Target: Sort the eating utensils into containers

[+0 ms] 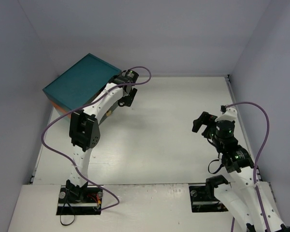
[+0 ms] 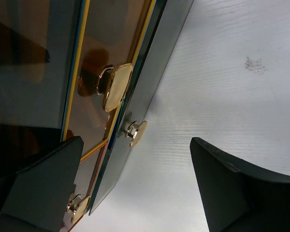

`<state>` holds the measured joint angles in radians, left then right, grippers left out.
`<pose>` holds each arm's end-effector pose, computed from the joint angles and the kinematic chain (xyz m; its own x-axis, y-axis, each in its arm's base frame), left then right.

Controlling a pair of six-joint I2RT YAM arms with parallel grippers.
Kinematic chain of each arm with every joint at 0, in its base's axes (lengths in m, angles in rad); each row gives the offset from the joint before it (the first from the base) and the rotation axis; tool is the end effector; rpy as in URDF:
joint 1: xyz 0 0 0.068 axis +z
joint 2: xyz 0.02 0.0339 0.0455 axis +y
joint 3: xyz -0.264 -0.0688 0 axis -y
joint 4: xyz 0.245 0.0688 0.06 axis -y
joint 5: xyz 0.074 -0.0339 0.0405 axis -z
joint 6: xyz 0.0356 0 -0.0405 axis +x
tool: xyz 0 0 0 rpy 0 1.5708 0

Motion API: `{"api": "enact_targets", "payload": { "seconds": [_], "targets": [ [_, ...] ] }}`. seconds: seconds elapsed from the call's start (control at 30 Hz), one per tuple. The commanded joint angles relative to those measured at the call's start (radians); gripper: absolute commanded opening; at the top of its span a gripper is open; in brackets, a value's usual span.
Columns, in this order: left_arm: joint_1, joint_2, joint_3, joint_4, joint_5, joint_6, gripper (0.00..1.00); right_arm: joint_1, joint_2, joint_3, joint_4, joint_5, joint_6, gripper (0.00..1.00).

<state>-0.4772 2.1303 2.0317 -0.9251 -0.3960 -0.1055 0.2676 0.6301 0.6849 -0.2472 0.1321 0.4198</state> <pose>0.4197 -0.2016 0.2816 -0.7803 0.2941 -0.5520 0.1643 0.9479 0.2728 0.1510 0.0365 0.3215 -0.2244 0.3574 -0.9066 -0.0503 0.9248 0.3771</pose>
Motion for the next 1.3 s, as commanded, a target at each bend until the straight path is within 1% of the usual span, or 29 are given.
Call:
{"api": "enact_targets", "payload": {
  "seconds": [0.0,0.13,0.23,0.3,0.37,0.43,0.5,0.7,0.8,0.97,1.1,1.2,1.27],
  "targets": [
    [0.014,-0.034,0.054,0.012,-0.093,0.034,0.92,-0.005,-0.006,0.009,0.038,-0.029,0.008,1.00],
    [-0.015,-0.086,0.065,0.014,-0.052,0.021,0.92,-0.004,-0.004,0.021,0.038,-0.040,-0.001,1.00],
    [-0.072,-0.127,0.084,0.011,0.012,0.020,0.92,-0.004,0.003,0.045,0.039,-0.052,-0.032,1.00],
    [-0.128,-0.187,0.107,0.010,0.050,0.027,0.92,-0.004,0.016,0.074,0.038,-0.062,-0.062,1.00],
    [-0.173,-0.257,0.134,0.007,0.059,0.030,0.92,-0.004,0.027,0.115,0.037,-0.068,-0.095,1.00],
    [-0.185,-0.321,0.144,0.007,0.061,0.011,0.92,-0.004,0.035,0.157,0.037,-0.067,-0.121,1.00],
    [-0.183,-0.389,0.145,0.003,0.033,-0.005,0.92,-0.004,0.041,0.199,0.037,-0.056,-0.141,1.00],
    [-0.170,-0.599,0.082,0.001,-0.134,0.003,0.92,-0.004,0.031,0.285,0.037,0.021,-0.192,1.00],
    [-0.152,-0.771,-0.016,0.001,-0.241,-0.006,0.92,-0.004,0.010,0.302,0.037,0.082,-0.240,1.00],
    [-0.122,-1.026,-0.212,-0.001,-0.406,-0.025,0.92,-0.004,-0.022,0.309,0.037,0.097,-0.318,1.00],
    [-0.116,-1.238,-0.361,-0.007,-0.471,-0.078,0.92,-0.004,-0.028,0.304,0.038,0.096,-0.353,1.00],
    [-0.115,-1.352,-0.459,-0.040,-0.488,-0.133,0.92,-0.004,-0.029,0.307,0.039,0.099,-0.358,1.00],
    [-0.116,-1.397,-0.495,-0.083,-0.495,-0.156,0.92,-0.004,-0.020,0.311,0.043,0.103,-0.363,1.00]
  ]
}}
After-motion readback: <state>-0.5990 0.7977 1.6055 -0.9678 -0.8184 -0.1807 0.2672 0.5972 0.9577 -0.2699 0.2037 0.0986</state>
